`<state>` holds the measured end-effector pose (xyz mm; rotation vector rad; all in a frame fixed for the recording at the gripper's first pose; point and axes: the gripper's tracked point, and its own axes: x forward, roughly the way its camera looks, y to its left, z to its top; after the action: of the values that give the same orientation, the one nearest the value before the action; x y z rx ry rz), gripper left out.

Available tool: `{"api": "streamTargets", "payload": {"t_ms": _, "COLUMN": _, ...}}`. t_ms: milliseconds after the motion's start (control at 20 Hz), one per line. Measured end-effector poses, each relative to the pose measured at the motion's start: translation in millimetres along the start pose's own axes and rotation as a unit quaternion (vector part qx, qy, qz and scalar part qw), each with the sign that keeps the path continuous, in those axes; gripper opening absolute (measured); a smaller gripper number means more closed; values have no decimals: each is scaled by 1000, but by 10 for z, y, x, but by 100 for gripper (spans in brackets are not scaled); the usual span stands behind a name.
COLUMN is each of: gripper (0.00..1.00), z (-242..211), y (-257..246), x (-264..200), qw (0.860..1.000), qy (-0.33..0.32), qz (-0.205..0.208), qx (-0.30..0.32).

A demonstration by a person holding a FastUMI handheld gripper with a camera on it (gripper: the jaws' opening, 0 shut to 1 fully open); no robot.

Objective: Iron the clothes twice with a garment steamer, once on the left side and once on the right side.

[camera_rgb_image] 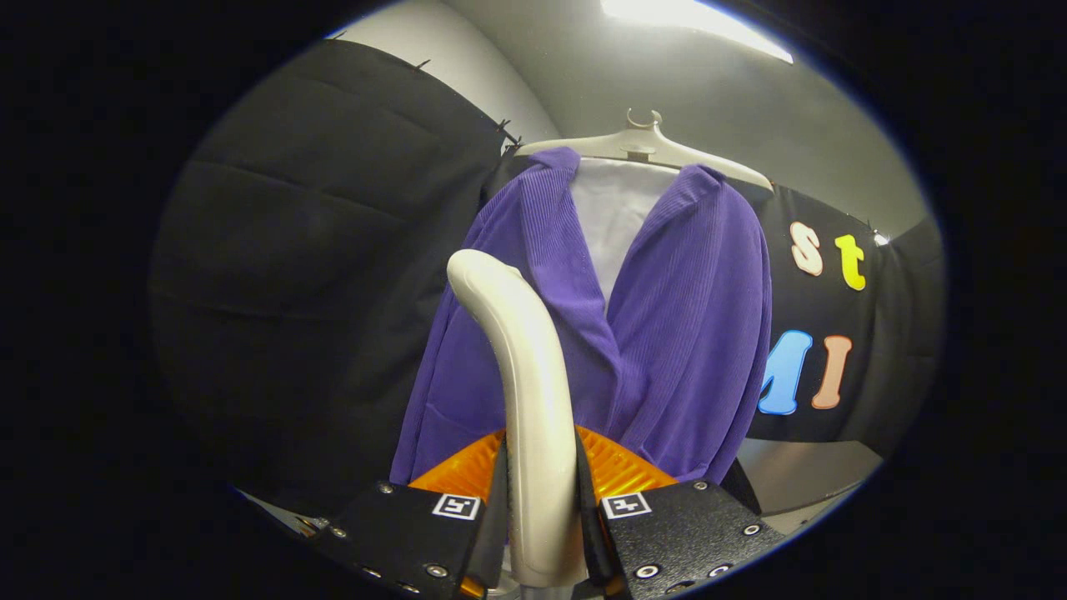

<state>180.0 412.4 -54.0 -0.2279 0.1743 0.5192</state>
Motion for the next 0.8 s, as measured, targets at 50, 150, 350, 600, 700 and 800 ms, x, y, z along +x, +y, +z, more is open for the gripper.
{"api": "streamTargets", "payload": {"t_ms": 50, "gripper": 39, "z": -130, "y": 13, "x": -8, "qw": 1000, "qy": 12, "qz": -1, "qx": 1}}
{"api": "streamTargets", "payload": {"t_ms": 150, "gripper": 39, "z": -301, "y": 16, "x": -36, "qw": 1000, "qy": 23, "qz": -2, "qx": 1}}
{"api": "streamTargets", "payload": {"t_ms": 350, "gripper": 39, "z": -633, "y": 85, "x": -89, "qw": 999, "qy": 44, "qz": -1, "qx": 3}}
{"api": "streamTargets", "payload": {"t_ms": 600, "gripper": 39, "z": -939, "y": 147, "x": -139, "qw": 998, "qy": 60, "qz": -2, "qx": 7}}
{"api": "streamTargets", "payload": {"t_ms": 700, "gripper": 39, "z": -1059, "y": 181, "x": -154, "qw": 998, "qy": 63, "qz": -3, "qx": 8}}
{"api": "streamTargets", "payload": {"t_ms": 800, "gripper": 39, "z": -1187, "y": 200, "x": -176, "qw": 998, "qy": 69, "qz": -5, "qx": 5}}
